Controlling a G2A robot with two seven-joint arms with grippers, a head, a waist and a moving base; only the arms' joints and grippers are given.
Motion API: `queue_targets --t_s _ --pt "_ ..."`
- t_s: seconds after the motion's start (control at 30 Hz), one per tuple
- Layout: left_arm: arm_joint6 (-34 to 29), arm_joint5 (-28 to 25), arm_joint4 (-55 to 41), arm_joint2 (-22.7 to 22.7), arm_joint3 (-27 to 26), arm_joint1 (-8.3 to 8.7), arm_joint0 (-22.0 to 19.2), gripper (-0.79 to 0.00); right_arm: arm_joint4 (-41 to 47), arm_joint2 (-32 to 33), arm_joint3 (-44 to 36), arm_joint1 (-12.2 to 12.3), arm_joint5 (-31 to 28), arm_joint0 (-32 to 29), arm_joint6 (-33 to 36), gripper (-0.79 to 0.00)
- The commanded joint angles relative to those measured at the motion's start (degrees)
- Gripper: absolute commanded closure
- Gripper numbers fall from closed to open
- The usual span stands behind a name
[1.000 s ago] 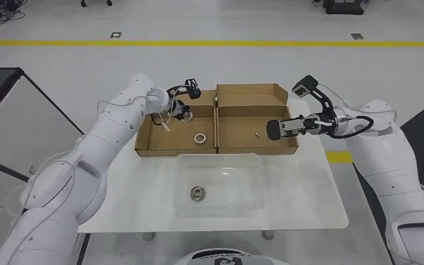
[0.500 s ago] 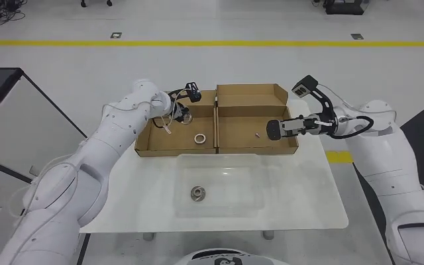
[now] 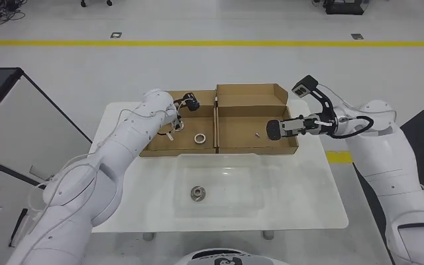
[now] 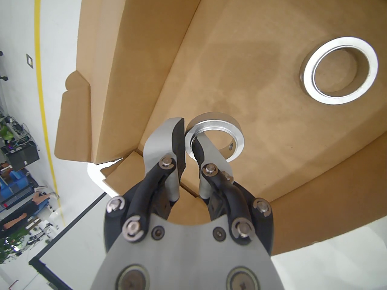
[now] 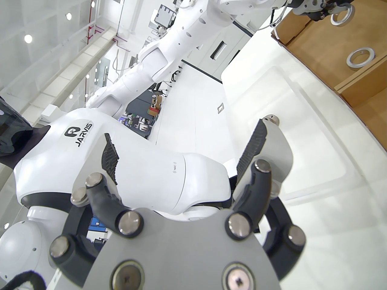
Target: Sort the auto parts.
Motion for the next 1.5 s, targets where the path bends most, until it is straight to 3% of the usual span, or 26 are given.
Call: queue_targets --t_s 0.0,0.4,0.43,0.8,0.9,1.1,1.3,1.47 --pt "0.12 0.19 0.38 0.44 1.69 -0.82 -0.21 0.0 0.0 0.0 0.0 0.0 0.0 0.0 0.0 -0.785" --pt "3.12 -1.62 -0.06 1.09 9.86 -4.52 -0.9 0.0 0.0 0.0 0.0 0.0 0.0 0.0 0.0 -0.785" --pt "3.27 -1.7 -0.03 1.12 10.34 -4.77 -0.95 -0.092 0.0 0.0 0.0 0.0 0.0 0.0 0.0 -0.785" --pt "5.56 -2.6 -0.53 0.53 15.22 -6.63 -2.08 -0.397 0.0 0.0 0.0 0.0 0.0 0.0 0.0 -0.785" --pt "6.1 -2.64 -0.4 0.32 16.12 -6.89 -2.63 -0.566 0.0 0.0 0.0 0.0 0.0 0.0 0.0 -0.785" --pt "7.26 -2.87 -0.41 -0.47 17.62 -6.92 -4.43 -0.763 0.0 0.0 0.0 0.0 0.0 0.0 0.0 -0.785" --pt "9.08 -5.77 -0.65 -1.6 17.82 -6.16 -6.74 -0.785 0.0 0.0 0.0 0.0 0.0 0.0 0.0 -0.785" --pt "12.47 -13.08 -1.54 -2.97 16.3 -4.7 -8.15 -0.785 0.0 0.0 0.0 0.0 0.0 0.0 0.0 -0.785"
